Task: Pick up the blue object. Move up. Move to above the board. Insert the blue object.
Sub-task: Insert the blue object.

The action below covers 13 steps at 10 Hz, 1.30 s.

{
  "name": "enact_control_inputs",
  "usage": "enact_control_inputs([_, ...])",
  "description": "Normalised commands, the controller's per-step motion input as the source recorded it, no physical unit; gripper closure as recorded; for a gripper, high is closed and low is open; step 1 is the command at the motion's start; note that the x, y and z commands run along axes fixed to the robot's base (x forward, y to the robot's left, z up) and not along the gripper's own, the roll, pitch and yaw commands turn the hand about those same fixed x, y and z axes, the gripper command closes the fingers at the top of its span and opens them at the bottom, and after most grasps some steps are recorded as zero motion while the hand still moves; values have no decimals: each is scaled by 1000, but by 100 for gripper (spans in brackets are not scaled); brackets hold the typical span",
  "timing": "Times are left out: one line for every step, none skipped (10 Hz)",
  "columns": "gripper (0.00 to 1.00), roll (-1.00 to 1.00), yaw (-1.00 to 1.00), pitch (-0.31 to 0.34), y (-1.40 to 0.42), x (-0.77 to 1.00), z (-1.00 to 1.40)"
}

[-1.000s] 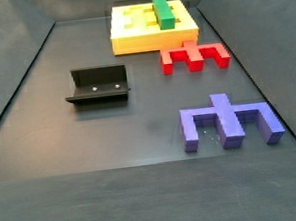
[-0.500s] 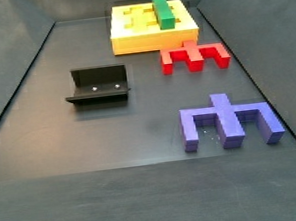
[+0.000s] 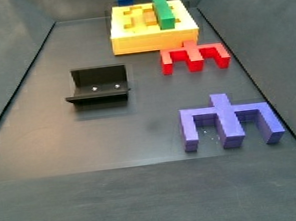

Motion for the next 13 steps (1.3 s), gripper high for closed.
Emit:
enact_control_inputs([100, -90, 9, -256, 94, -389, -580])
enact_control_inputs([100, -200, 60, -261, 46, -297, -469])
enact_control_inputs([100, -233, 106, -207, 0, -100, -340])
enact_control_inputs([100, -190, 54, -189, 0, -29, -386])
enact_control_inputs([100, -86, 9, -133, -37, 0, -343])
enact_control_inputs([100, 147, 0, 0, -103, 0, -271])
enact_control_inputs([100, 177, 0, 40, -109, 49, -323])
enact_control_inputs([100, 120, 0, 30, -91, 63, -249])
enact_control_inputs([100, 84, 0, 16, -91, 77, -211])
enact_control_inputs([100, 103, 0, 29, -109, 154, -271])
enact_control_inputs([100, 83, 0, 33, -49, 123, -234])
enact_control_inputs([100, 91, 0, 33, -17, 131, -260])
enact_control_inputs([100, 24, 0, 16, 0, 149, -329])
